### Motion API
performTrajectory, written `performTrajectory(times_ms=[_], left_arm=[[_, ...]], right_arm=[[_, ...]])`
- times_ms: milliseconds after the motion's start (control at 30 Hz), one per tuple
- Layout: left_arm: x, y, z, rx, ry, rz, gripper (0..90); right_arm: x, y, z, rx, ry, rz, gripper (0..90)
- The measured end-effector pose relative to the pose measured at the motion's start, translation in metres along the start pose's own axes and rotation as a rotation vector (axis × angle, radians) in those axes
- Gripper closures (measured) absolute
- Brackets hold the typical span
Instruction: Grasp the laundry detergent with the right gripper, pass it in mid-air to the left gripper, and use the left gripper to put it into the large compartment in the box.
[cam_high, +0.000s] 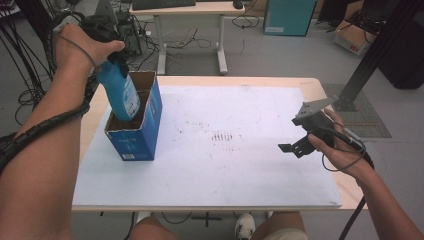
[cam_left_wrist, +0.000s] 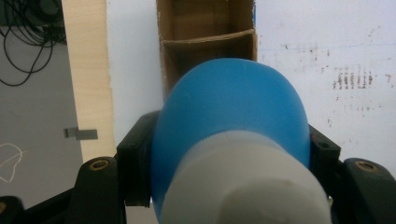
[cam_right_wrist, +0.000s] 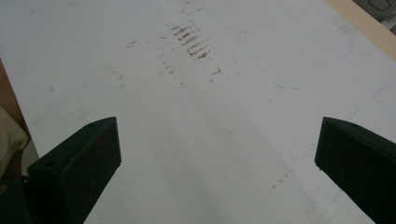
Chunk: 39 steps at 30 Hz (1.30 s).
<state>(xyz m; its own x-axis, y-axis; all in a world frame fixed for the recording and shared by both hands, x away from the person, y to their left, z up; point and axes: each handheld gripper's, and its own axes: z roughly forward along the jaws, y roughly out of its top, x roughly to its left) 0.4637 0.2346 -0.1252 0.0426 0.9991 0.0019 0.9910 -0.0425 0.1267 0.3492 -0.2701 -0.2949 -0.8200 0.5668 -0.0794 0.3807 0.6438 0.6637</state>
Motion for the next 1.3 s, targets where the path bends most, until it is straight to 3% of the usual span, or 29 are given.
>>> performTrajectory(times_ms=[733, 1300], left_arm=[[0.012, -0.005, 0.073, 0.022, -0.013, -0.017, 36.5], [0.006, -0.008, 0.115, 0.042, -0.022, -0.004, 36.5]], right_arm=[[-0.001, 0.000, 0.008, 0.030, 0.006, -0.006, 0.3], [0.000, 0.000, 0.013, 0.032, 0.010, -0.006, 0.3]])
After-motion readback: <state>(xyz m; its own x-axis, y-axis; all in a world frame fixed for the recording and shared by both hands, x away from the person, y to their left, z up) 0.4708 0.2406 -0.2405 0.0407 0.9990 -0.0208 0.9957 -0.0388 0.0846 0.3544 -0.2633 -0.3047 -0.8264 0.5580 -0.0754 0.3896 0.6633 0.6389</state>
